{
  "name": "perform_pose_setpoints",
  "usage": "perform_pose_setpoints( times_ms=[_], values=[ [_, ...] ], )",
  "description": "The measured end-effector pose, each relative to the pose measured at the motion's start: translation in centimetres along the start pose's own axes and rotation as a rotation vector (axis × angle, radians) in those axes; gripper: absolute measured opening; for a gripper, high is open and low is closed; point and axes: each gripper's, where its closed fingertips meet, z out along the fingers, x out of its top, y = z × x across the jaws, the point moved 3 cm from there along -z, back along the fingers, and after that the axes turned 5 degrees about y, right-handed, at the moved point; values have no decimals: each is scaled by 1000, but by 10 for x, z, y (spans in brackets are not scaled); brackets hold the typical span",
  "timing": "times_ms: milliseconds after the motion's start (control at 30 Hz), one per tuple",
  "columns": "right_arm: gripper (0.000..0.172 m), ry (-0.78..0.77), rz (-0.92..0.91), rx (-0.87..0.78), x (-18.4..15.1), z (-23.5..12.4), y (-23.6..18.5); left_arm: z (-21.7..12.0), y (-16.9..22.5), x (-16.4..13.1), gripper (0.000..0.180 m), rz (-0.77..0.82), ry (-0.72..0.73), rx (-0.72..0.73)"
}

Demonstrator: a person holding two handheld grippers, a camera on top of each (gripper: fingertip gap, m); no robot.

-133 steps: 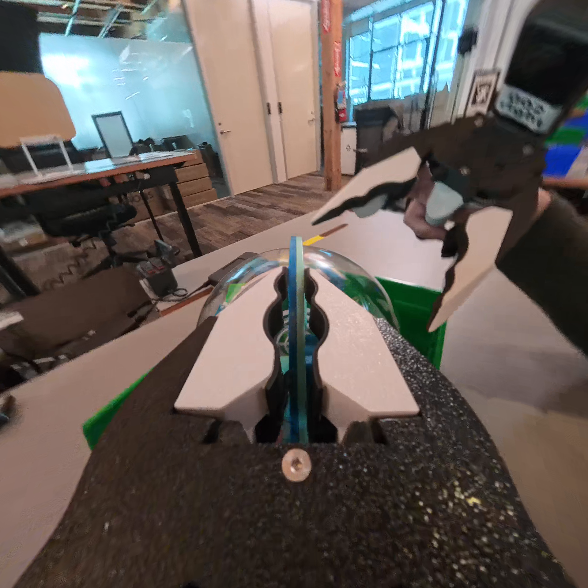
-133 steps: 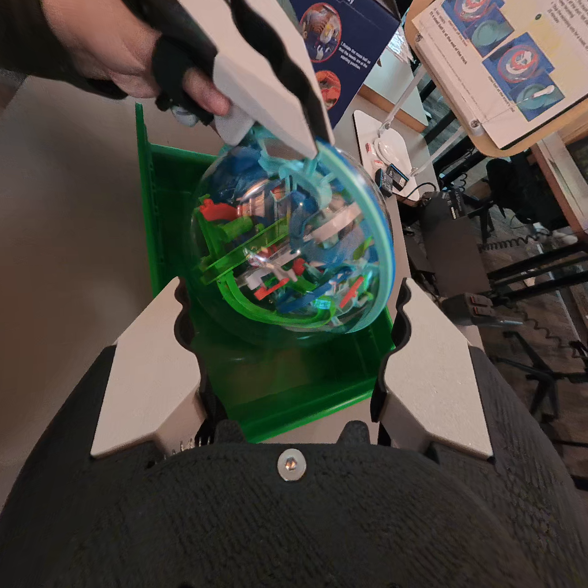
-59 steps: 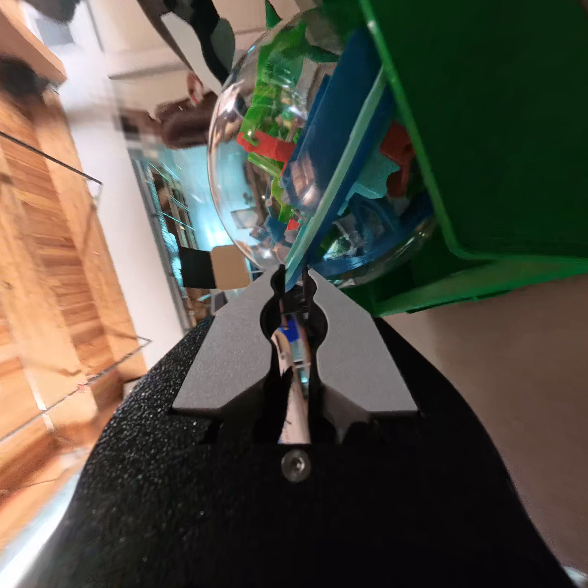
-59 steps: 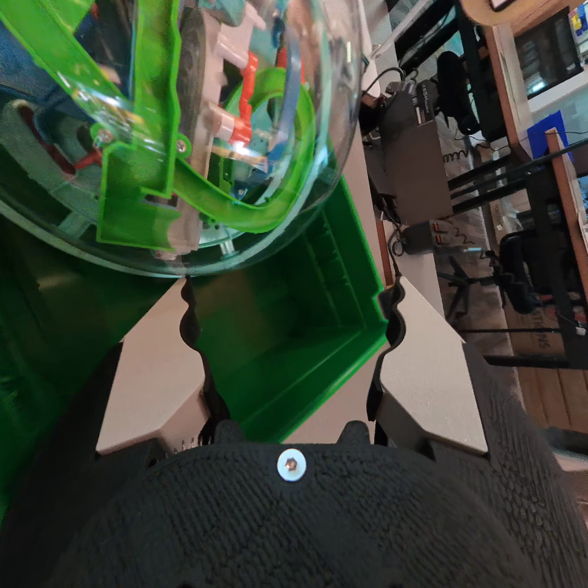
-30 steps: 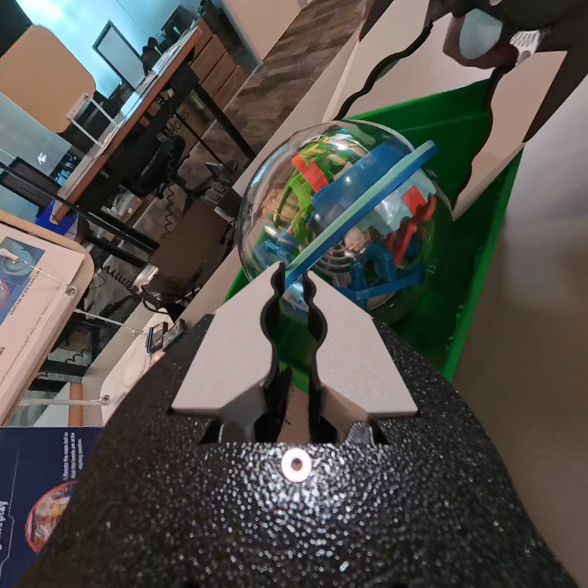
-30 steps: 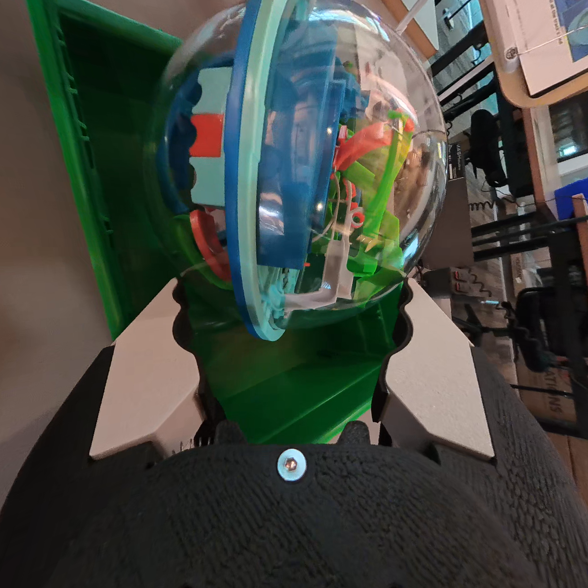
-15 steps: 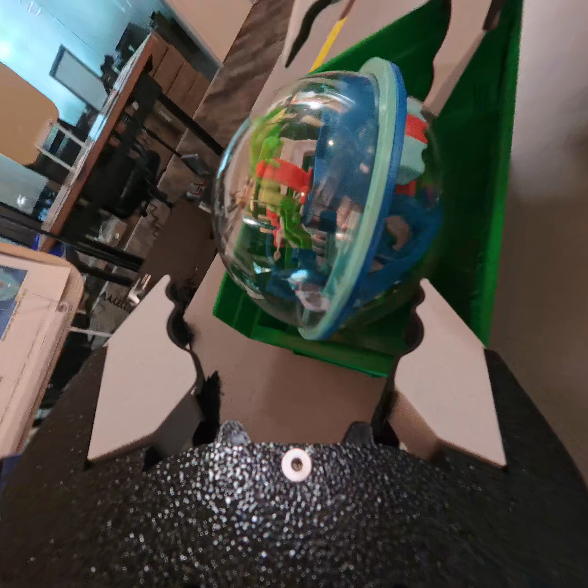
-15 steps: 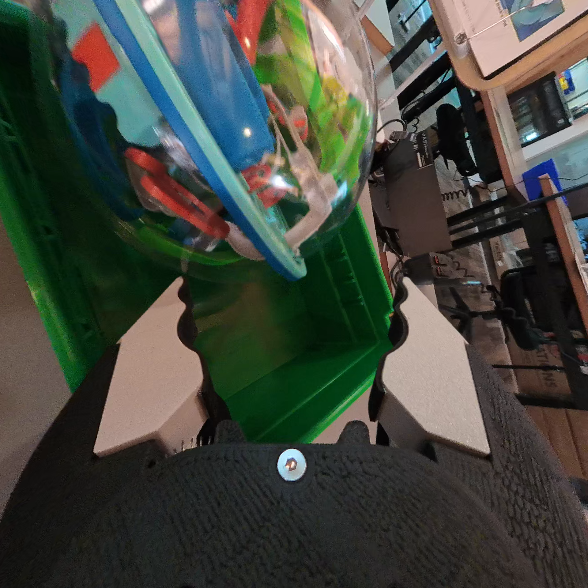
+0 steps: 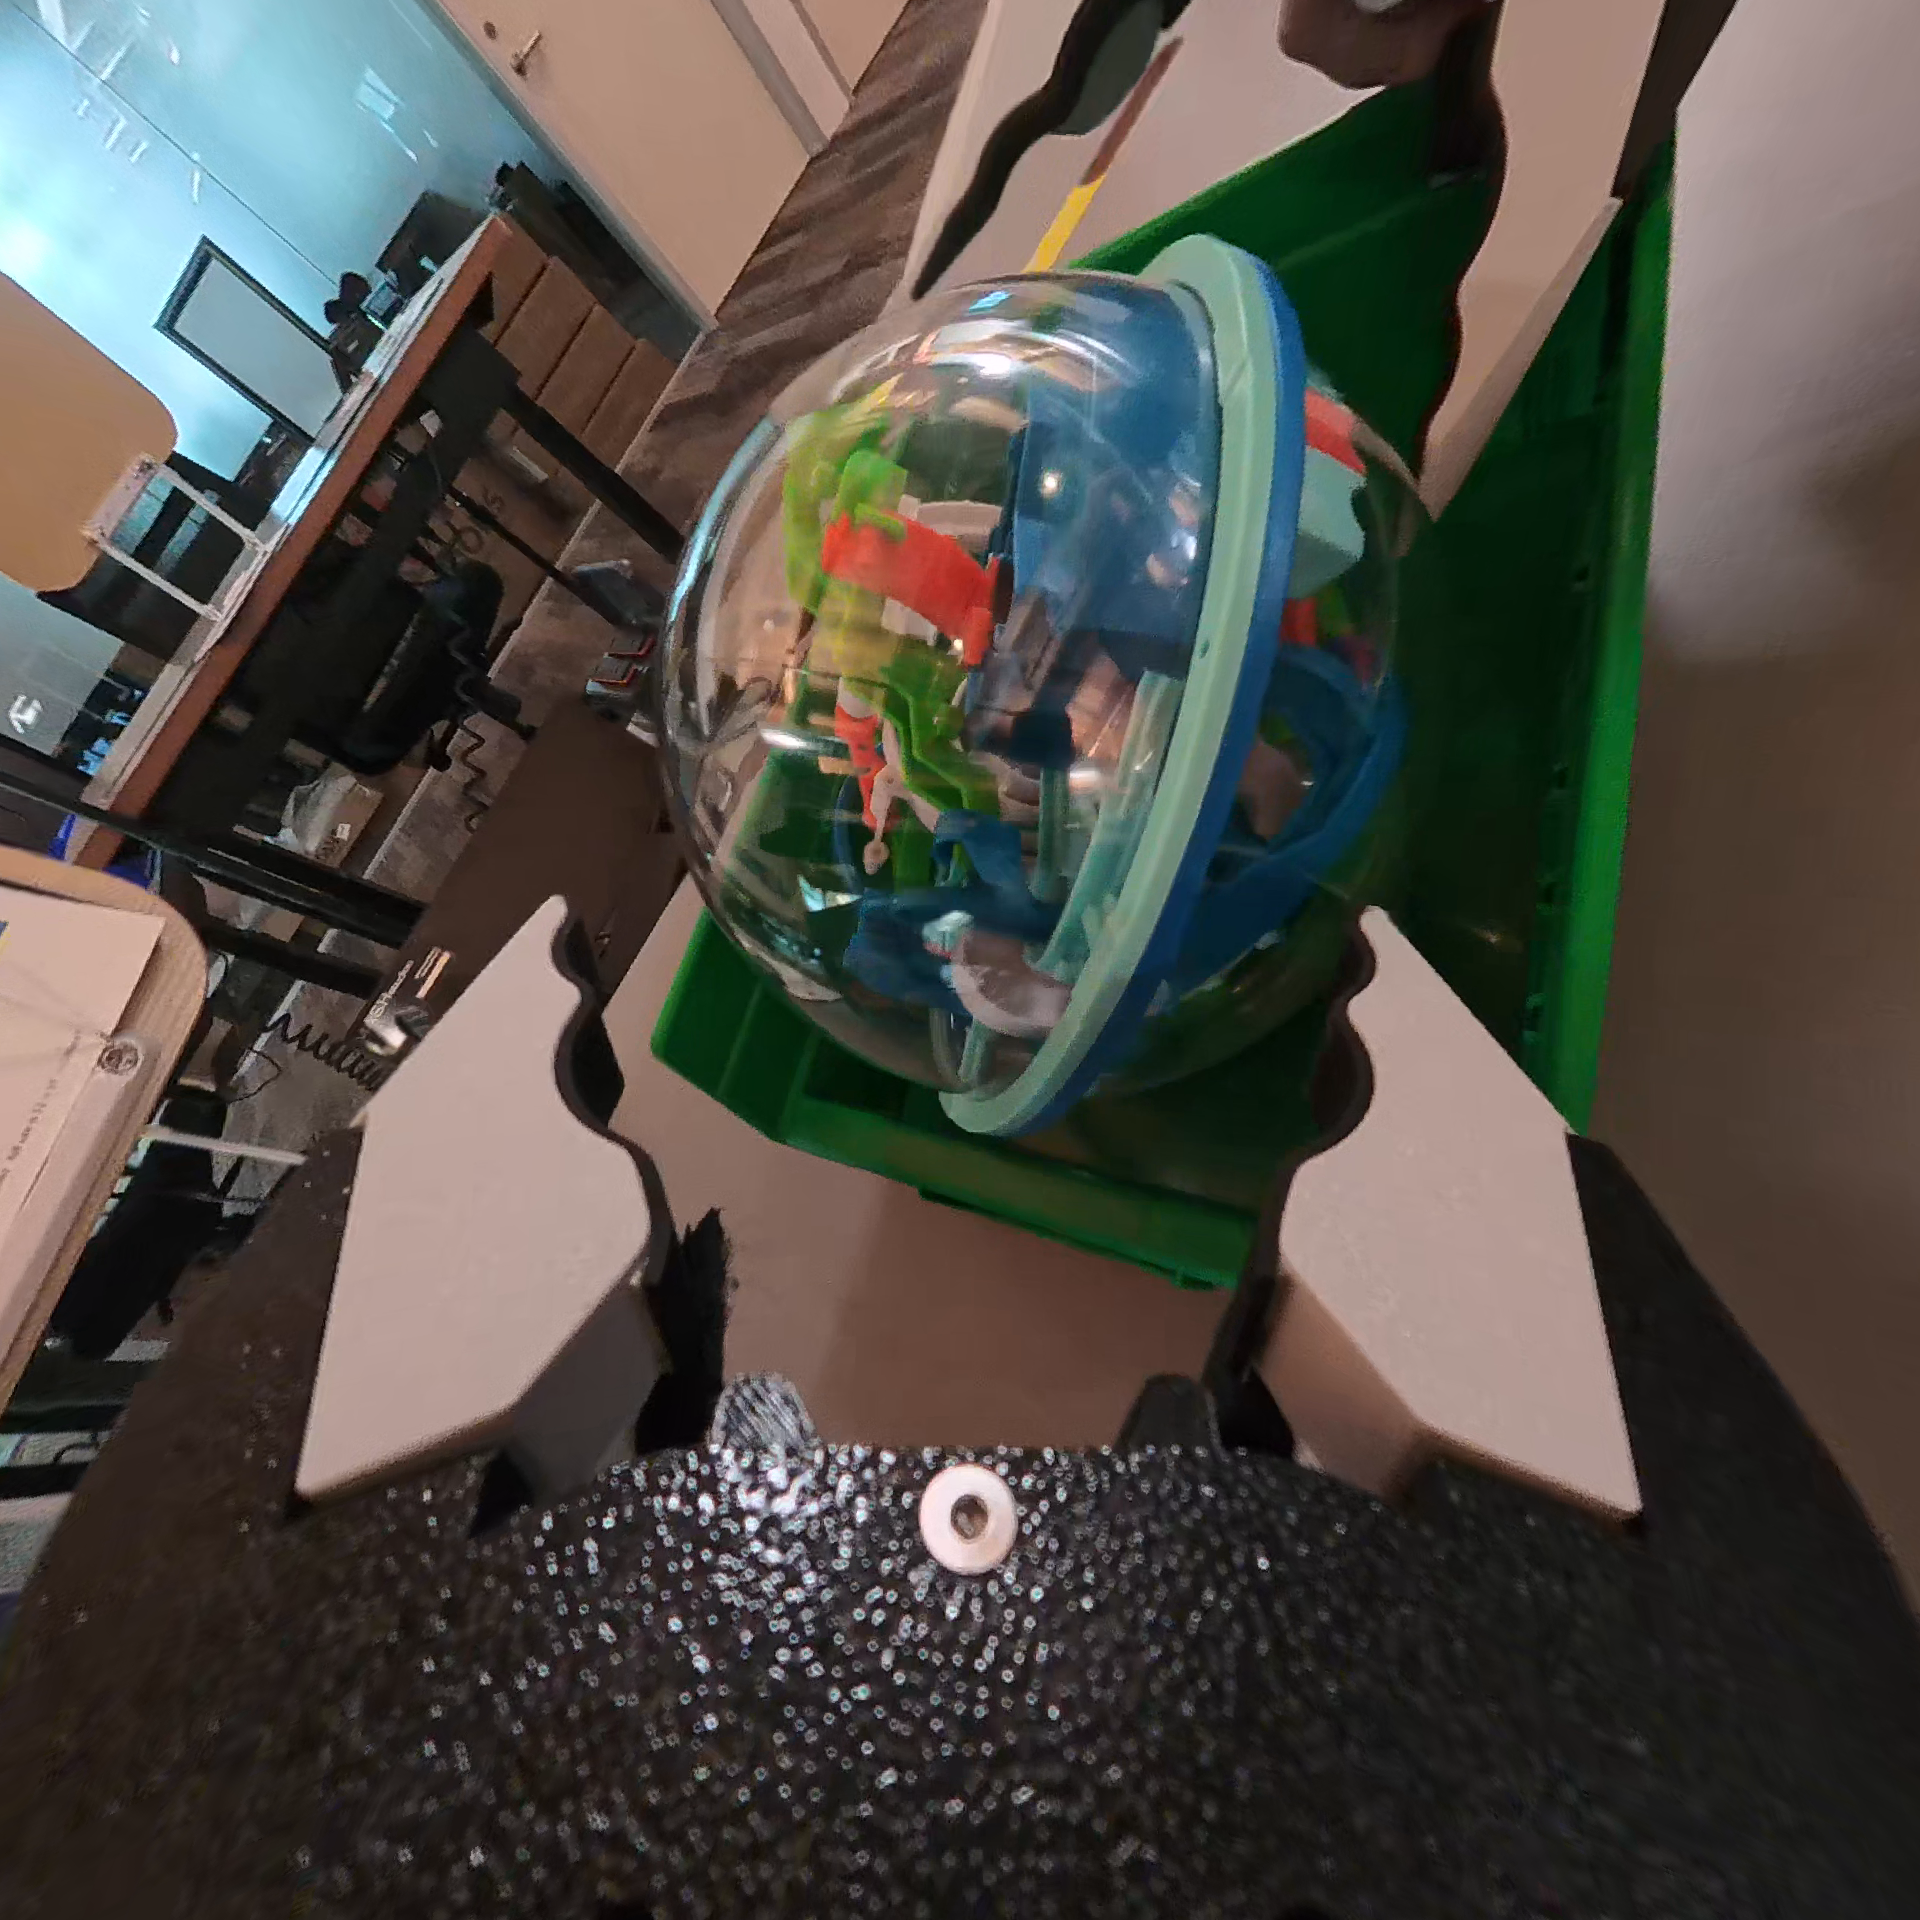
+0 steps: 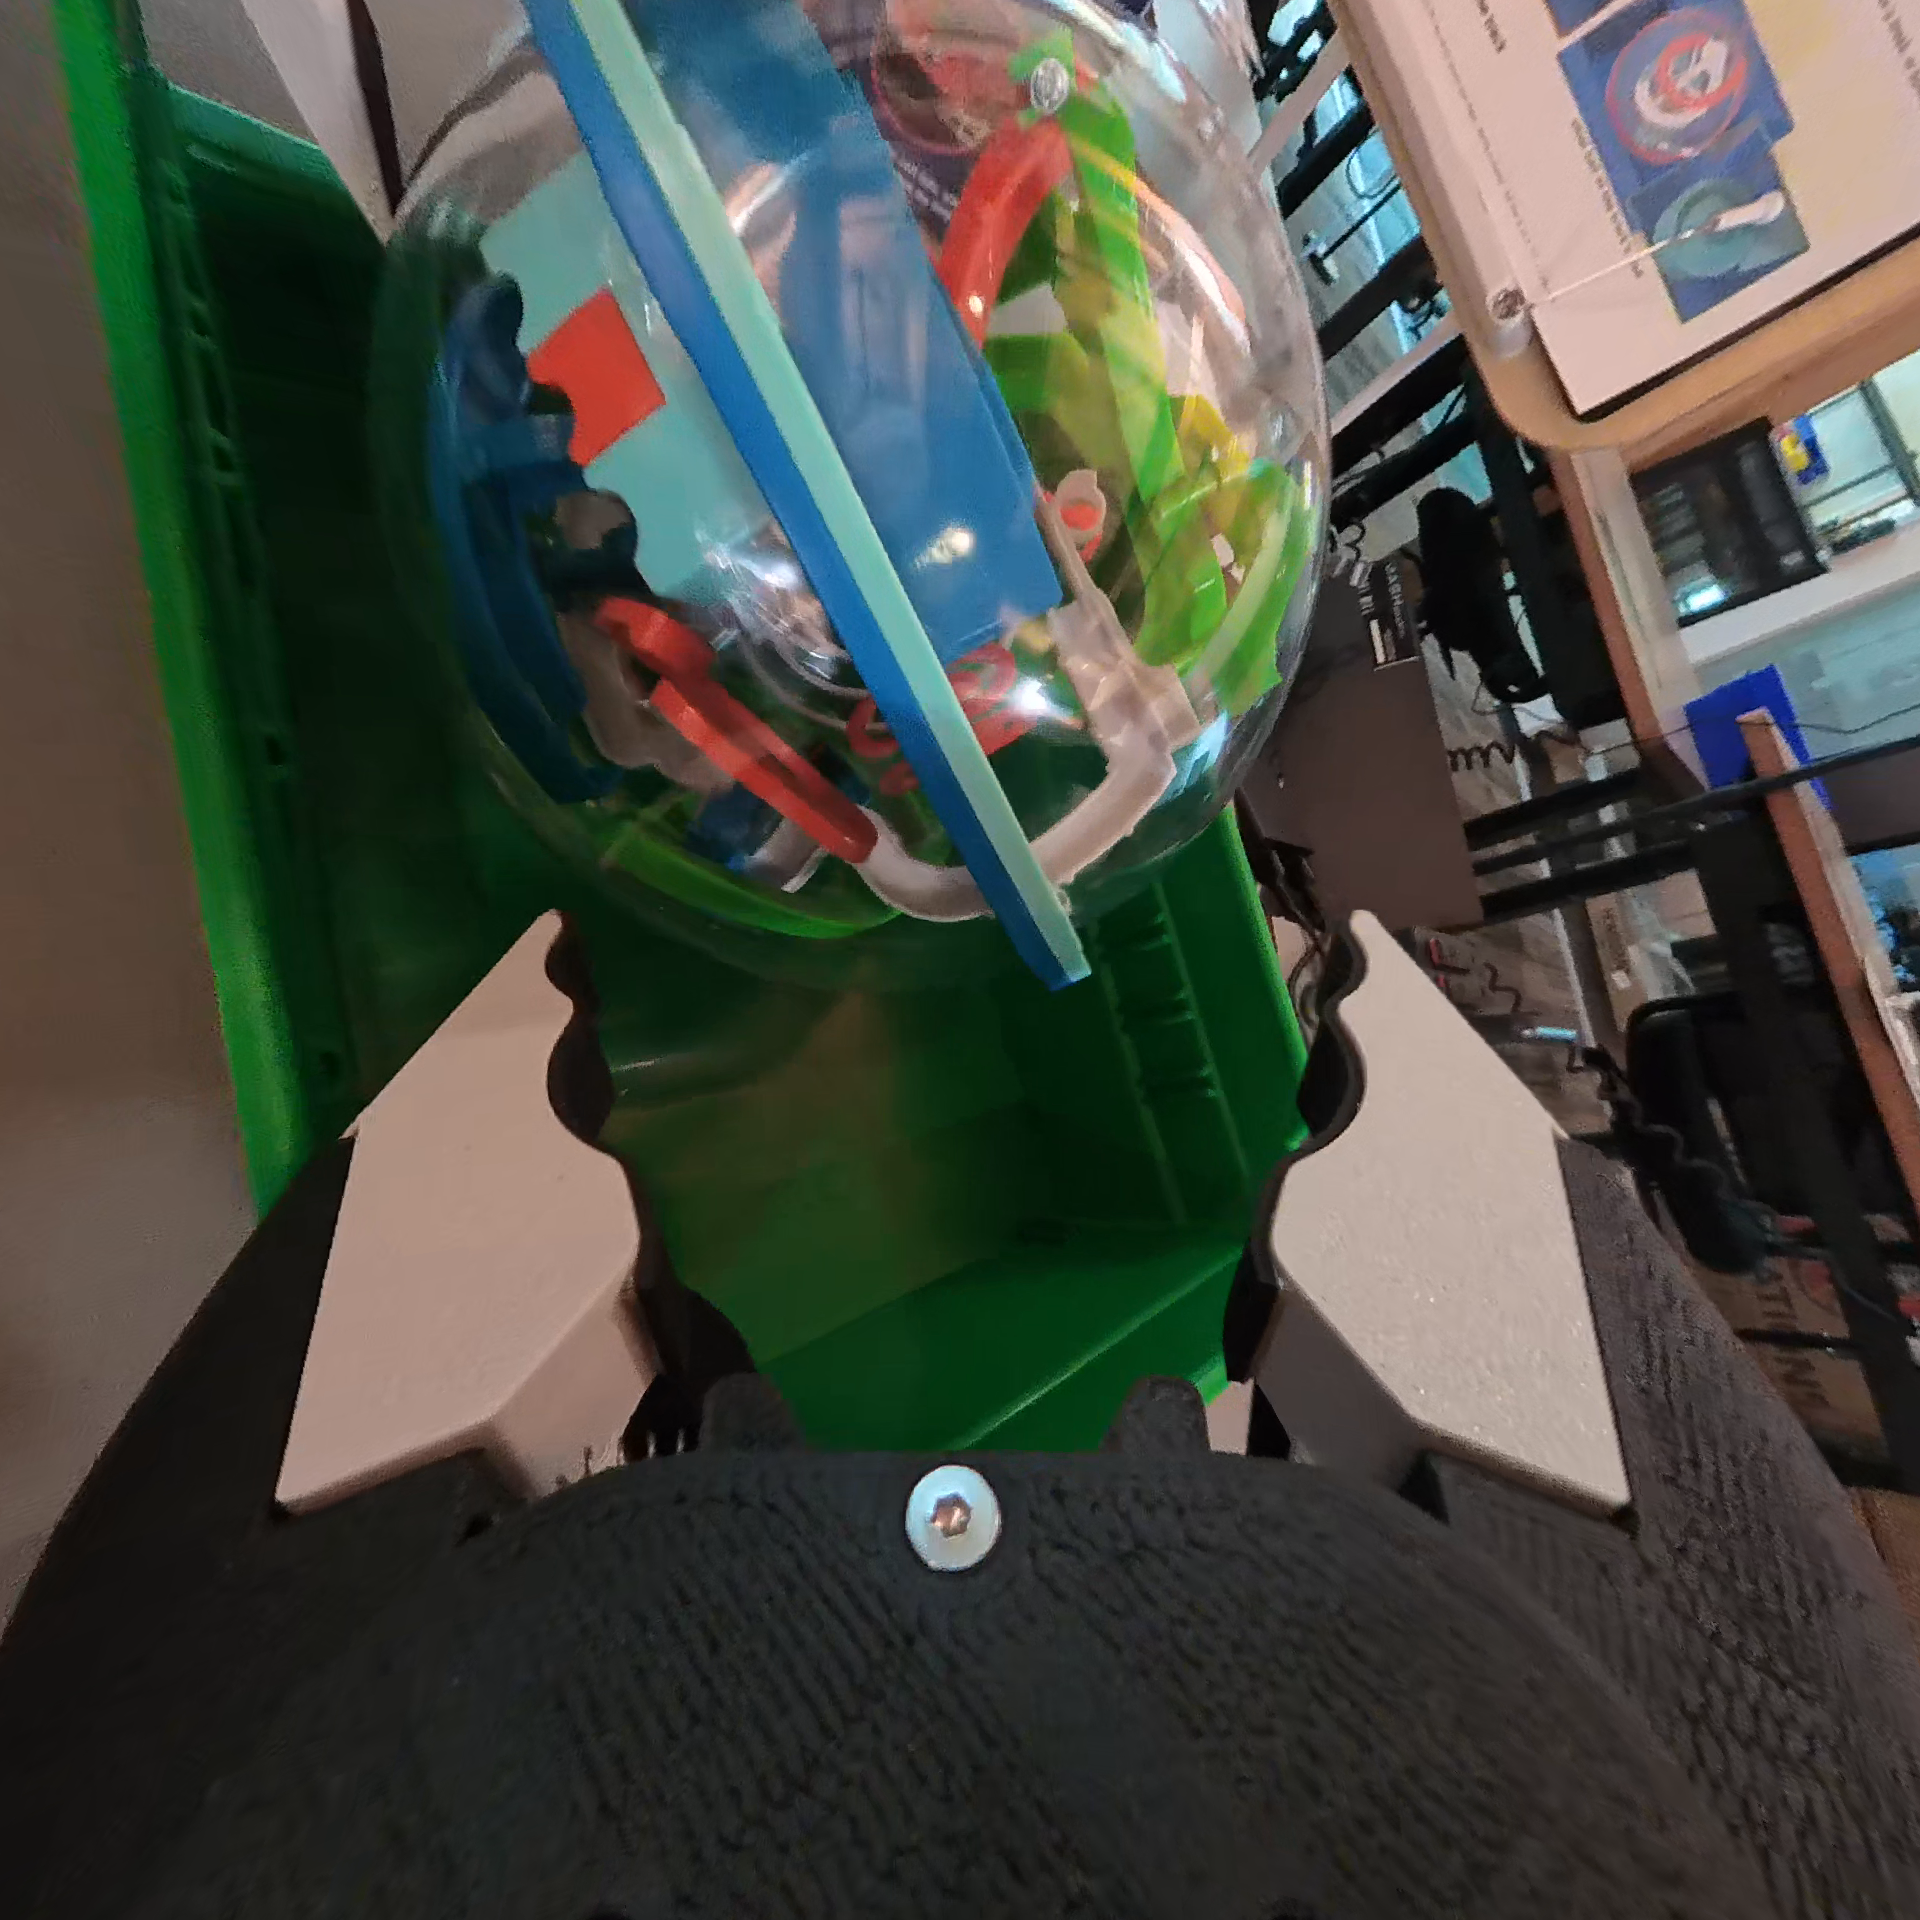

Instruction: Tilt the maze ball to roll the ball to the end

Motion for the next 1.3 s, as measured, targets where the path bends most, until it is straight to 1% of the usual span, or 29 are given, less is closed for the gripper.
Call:
perform_pose_setpoints(
  times_ms=[67, 167, 267, 300, 367, 400, 467, 567, 833, 867, 900, 933, 967, 1000, 1067, 1133, 1267, 1300],
  values=[
    [137, 10, -16, -3, 1, 1, 0, -3, -2, -2, 134, 4, 11, 28],
    [136, 6, -27, 6, 1, 3, -3, -6, -3, 2, 133, 58, 48, 96],
    [138, -13, -50, -2, 1, 5, -4, -8, -2, 11, 124, 119, 99, 173],
    [140, -23, -64, -10, 1, 6, -4, -8, -1, 15, 120, 135, 128, 197],
    [152, -55, -85, -28, -1, 8, -3, -5, 9, 22, 111, 168, 169, 197],
    [159, -71, -87, -43, -3, 8, -1, -4, 11, 24, 108, 182, 175, 207],
    [160, -62, -116, -67, -2, 6, 2, -4, 12, 26, 106, 186, 162, 227],
    [160, -29, -162, -94, 3, 4, 4, -3, 8, 22, 109, 157, 128, 228],
    [160, 6, -154, -60, 7, 5, -2, 0, 3, 12, 119, 12, 97, 174],
    [160, 8, -148, -53, 6, 6, -3, 1, 3, 10, 119, -5, 72, 149],
    [160, 8, -146, -51, 6, 6, -4, 3, 7, 3, 119, -16, 7, 89],
    [159, 5, -149, -52, 6, 6, -4, 5, 10, -4, 113, -24, -50, 46],
    [157, -1, -152, -53, 5, 7, -4, 6, 10, -6, 109, -8, -66, 26],
    [156, -12, -159, -57, 4, 8, -4, 6, 10, -5, 107, 28, -66, 14],
    [152, -37, -177, -65, 2, 9, -4, 7, 7, -6, 109, 93, -88, 3],
    [150, -55, -190, -72, 0, 11, -3, 10, 8, -5, 111, 107, -90, -30],
    [145, -60, -202, -74, 0, 11, -4, 15, 10, -10, 113, 9, -67, -124],
    [145, -61, -202, -72, 0, 11, -4, 17, 11, -12, 116, -20, -58, -141]
  ],
)
